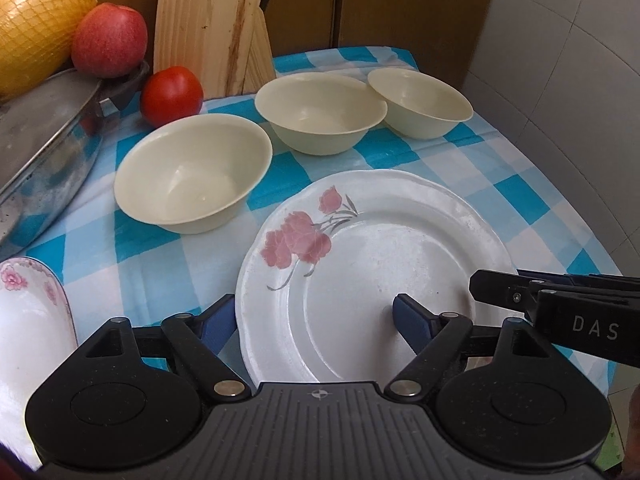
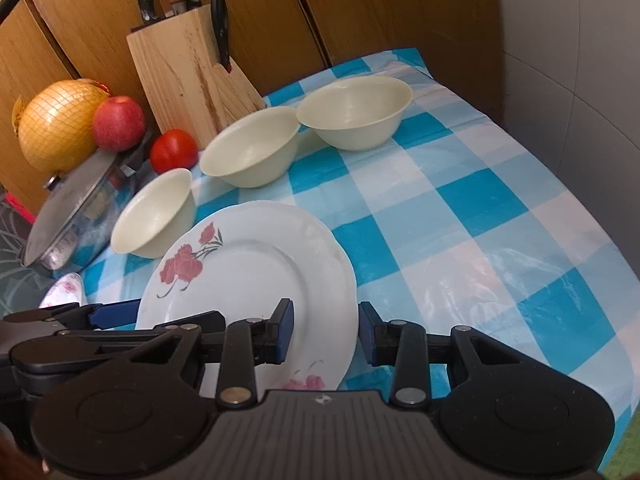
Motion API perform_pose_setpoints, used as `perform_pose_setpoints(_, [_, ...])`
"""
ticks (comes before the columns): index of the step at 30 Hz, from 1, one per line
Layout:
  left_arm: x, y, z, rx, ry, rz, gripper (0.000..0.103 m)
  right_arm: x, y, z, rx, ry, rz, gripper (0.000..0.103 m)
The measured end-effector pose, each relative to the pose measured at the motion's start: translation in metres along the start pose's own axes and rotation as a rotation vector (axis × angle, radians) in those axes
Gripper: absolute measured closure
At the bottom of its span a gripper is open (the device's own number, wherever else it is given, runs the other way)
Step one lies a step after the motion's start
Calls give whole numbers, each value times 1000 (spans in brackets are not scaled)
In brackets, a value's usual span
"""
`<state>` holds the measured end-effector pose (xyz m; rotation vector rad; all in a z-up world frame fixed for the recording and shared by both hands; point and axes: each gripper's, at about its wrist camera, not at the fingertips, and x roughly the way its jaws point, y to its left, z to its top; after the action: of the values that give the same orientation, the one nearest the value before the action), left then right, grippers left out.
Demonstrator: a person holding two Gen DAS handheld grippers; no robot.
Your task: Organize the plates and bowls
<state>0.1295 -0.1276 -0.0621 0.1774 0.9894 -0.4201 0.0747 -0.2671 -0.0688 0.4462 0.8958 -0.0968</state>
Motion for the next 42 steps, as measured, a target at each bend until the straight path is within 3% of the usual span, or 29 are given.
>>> perform_pose_setpoints(7, [8,-4,-3,0,29,-16,15,2,-9,-3,10,20,-8,69])
perform_pose_setpoints(15, [12,-3,-6,8,8,2,5,2,-9,-5,19,4,2,68])
perform_pose_setpoints(18, [12,-4,-4,4,16,-33,11,2,-5,-8,-10,-2,-11,69])
perform_pose_setpoints(25, [3,-13,-5,23,-1,7,15,-2,-10,-6,22,6,-8,70])
perform_pose_setpoints(42, [-24,0,-12,-22,-19,49,15,-16,10,-12,-5,7,62,70])
